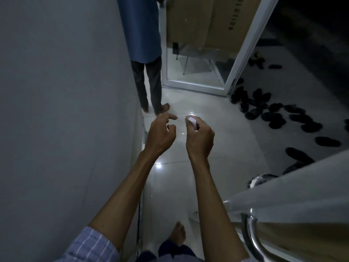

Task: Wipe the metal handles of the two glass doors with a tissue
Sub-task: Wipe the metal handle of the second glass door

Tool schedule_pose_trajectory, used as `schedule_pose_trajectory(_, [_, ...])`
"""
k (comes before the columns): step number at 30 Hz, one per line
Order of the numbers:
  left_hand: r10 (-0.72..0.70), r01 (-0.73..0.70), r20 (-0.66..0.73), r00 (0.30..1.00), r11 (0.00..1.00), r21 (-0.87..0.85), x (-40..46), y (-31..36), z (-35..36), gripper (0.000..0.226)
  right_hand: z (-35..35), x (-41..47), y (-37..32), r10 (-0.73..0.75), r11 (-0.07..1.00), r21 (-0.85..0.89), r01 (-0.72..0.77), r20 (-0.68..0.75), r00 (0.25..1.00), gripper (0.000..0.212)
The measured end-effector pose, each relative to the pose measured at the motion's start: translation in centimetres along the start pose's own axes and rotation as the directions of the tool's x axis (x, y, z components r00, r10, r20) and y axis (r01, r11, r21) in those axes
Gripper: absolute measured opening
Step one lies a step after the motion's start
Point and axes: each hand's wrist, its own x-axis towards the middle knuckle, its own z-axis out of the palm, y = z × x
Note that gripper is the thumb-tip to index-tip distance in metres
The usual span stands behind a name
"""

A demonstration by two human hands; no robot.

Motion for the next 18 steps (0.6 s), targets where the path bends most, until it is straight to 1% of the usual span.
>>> schedule_pose_trajectory(3, [0.022,-0.021,0.050,0.999,1.000,-0.018,3.6,0.3,1.1,0.033,1.0,2.7,-0.2,0.009,0.999,-0.042,-0.010,-0.028,1.000,0.025])
schedule_pose_trajectory(5, [0.026,-0.023,0.093,0.995,0.999,-0.028,7.4,-1.1,1.2,0.037,3.8,4.9,-0.7,0.038,0.997,-0.071,-0.041,-0.047,0.998,0.025])
schedule_pose_trajectory(9, [0.077,-0.074,0.192,0.978,0.997,-0.021,13.1,-0.7,3.3,0.038,4.7,9.7,-0.1,0.068,0.991,-0.104,-0.085,-0.163,0.984,0.021])
schedule_pose_trajectory(12, [0.099,-0.098,0.255,0.962,0.995,-0.016,16.5,-0.4,5.3,0.034,4.6,13.3,0.8,0.094,0.988,-0.099,-0.120,-0.236,0.967,0.020])
schedule_pose_trajectory(14, [0.146,-0.147,0.326,0.934,0.989,-0.023,19.6,0.2,7.5,0.033,4.0,16.4,1.7,0.138,0.978,-0.104,-0.179,-0.314,0.939,0.019])
schedule_pose_trajectory(15, [0.166,-0.170,0.342,0.925,0.985,-0.019,20.2,0.3,8.0,0.033,3.6,17.1,2.0,0.147,0.974,-0.115,-0.193,-0.328,0.933,0.019])
schedule_pose_trajectory(18, [0.255,-0.255,0.426,0.868,0.965,-0.058,24.4,1.9,10.5,0.035,2.6,20.8,2.8,0.187,0.962,-0.109,-0.250,-0.403,0.896,0.018])
